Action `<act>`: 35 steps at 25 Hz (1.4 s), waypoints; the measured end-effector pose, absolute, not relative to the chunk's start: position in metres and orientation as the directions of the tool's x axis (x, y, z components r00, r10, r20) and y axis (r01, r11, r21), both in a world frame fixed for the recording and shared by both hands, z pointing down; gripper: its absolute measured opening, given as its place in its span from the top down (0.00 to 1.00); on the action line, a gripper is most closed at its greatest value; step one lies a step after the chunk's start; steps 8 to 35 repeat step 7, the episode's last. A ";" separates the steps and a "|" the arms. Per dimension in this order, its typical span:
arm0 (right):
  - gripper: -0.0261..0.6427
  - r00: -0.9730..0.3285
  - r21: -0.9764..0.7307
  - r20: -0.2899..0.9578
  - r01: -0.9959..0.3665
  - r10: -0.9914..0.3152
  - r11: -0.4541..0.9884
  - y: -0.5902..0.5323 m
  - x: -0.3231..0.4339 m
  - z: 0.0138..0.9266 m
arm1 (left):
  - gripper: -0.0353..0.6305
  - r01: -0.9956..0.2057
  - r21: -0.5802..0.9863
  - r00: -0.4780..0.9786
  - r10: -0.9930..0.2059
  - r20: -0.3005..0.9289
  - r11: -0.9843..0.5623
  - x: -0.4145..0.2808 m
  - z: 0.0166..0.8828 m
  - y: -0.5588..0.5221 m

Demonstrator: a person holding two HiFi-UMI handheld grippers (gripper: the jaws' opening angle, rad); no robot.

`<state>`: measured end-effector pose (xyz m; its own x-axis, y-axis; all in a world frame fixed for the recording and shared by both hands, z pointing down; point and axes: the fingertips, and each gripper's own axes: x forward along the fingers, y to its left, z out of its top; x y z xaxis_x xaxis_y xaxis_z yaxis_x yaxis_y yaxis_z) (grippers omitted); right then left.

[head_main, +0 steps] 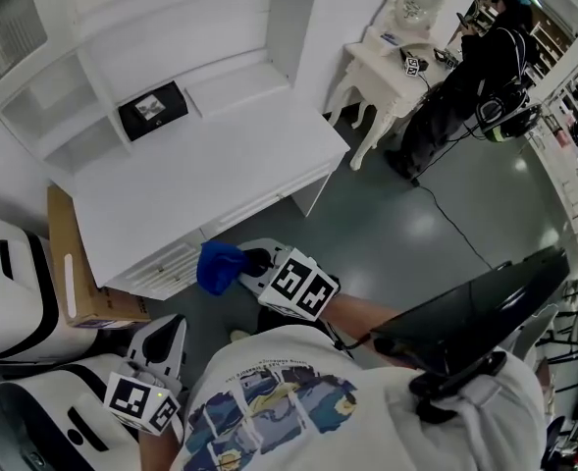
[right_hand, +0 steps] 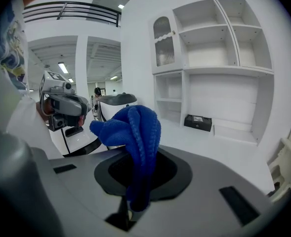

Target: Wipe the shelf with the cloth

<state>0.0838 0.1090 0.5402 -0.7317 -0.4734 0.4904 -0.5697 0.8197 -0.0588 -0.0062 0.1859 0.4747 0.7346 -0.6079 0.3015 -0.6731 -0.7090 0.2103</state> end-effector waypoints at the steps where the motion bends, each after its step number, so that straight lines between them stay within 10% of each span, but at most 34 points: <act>1: 0.86 -0.729 -0.057 0.493 -0.572 -0.475 0.818 0.111 0.086 0.541 | 0.94 -0.670 0.214 0.737 -0.604 0.303 -0.711 -0.005 0.477 0.188; 35: 0.86 -0.721 -0.065 0.511 -0.576 -0.468 0.815 0.129 0.097 0.550 | 0.94 -0.657 0.237 0.748 -0.580 0.324 -0.715 0.006 0.493 0.202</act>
